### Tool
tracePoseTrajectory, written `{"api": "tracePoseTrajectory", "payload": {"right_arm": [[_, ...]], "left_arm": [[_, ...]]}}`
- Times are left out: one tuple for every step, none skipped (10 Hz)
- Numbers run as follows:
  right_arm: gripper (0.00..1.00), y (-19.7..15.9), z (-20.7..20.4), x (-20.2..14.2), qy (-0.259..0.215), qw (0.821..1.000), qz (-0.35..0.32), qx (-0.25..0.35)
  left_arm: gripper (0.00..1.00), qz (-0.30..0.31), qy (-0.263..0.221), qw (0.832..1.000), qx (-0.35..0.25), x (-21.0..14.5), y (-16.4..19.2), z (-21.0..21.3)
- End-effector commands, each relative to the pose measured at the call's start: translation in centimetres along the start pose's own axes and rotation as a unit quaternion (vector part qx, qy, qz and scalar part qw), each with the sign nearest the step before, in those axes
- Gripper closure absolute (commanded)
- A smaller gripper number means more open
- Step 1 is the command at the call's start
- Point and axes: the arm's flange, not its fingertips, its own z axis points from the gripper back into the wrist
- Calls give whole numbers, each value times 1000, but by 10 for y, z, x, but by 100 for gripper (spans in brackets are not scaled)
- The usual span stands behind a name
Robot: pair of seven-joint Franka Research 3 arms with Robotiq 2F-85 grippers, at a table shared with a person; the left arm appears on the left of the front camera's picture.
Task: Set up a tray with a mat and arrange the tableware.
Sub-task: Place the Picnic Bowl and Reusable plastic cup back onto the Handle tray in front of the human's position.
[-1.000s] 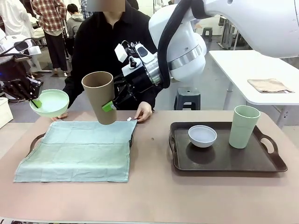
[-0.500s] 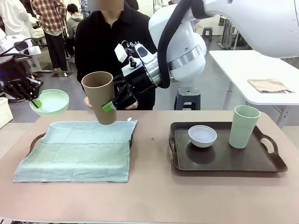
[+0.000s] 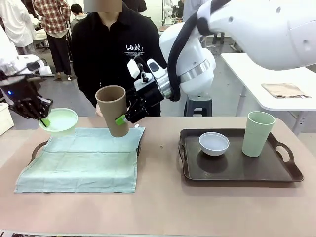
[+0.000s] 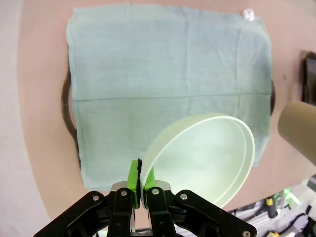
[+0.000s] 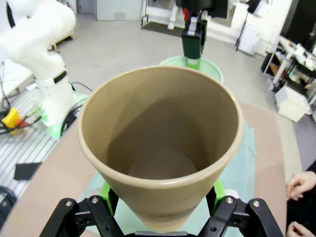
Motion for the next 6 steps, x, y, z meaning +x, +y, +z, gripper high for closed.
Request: {"api": "tracePoseTrajectory", "payload": {"right_arm": [[16, -26, -24, -18, 0, 999, 38, 15], [16, -27, -28, -21, 5, 999, 44, 22], [16, -11, -12, -20, 2, 1000, 10, 8], [16, -11, -12, -20, 2, 1000, 10, 8], [16, -11, -12, -20, 2, 1000, 10, 8], [16, -11, -12, -20, 2, 1000, 10, 8]], "left_arm": [[96, 2, 4, 1000, -29, 12, -2, -20], [96, 24, 10, 998, -49, 15, 0, -19], [96, 4, 9, 1000, -5, 4, 0, -18], [96, 4, 9, 1000, -5, 4, 0, -18], [96, 4, 9, 1000, -5, 4, 0, -18], [96, 4, 9, 1000, -5, 4, 0, -18]]}}
